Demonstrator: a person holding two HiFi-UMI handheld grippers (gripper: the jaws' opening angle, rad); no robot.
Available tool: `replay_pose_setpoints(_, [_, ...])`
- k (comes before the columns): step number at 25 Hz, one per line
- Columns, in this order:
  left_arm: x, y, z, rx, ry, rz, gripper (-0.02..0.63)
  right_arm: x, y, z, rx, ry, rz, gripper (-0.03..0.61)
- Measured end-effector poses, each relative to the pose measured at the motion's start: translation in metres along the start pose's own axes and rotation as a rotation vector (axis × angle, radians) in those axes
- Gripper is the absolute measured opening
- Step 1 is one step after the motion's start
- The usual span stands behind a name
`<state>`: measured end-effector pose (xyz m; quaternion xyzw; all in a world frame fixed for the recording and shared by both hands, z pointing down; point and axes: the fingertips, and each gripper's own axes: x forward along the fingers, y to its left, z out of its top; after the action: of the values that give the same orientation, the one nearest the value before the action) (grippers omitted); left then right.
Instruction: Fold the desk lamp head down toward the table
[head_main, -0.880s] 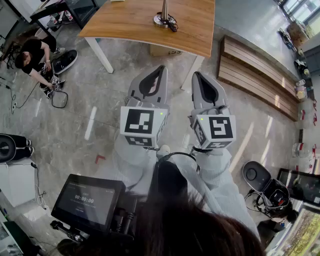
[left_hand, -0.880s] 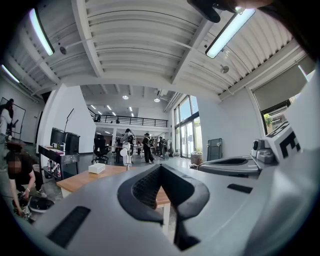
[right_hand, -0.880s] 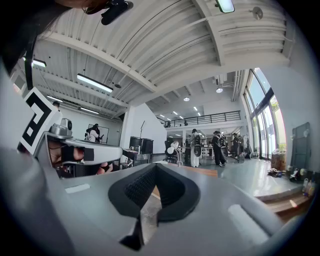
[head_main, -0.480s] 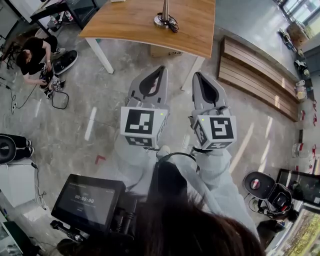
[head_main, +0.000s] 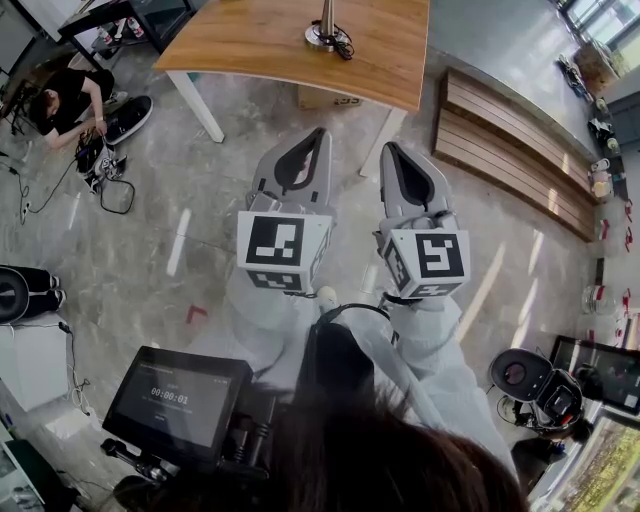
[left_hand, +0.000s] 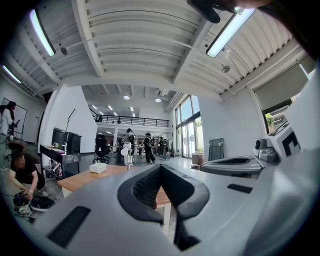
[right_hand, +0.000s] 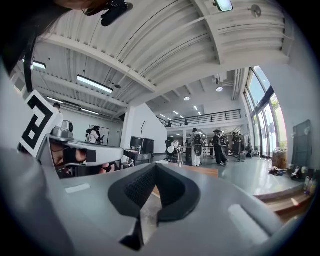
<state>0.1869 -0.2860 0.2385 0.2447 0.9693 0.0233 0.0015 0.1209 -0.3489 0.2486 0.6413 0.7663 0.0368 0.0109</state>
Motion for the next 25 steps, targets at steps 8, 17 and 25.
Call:
replay_pose_setpoints(8, [0.025, 0.009, -0.012, -0.004, 0.004, 0.025, 0.001, 0.02, -0.015, -0.017, 0.006, 0.022, 0.019, 0.002])
replay_pose_setpoints(17, [0.109, 0.069, -0.018, 0.002, 0.008, 0.037, 0.0, 0.117, -0.045, -0.022, -0.001, 0.016, 0.03, 0.002])
replay_pose_setpoints(25, [0.238, 0.163, -0.014, 0.009, 0.011, -0.022, 0.0, 0.275, -0.086, -0.021, -0.008, 0.015, -0.018, 0.002])
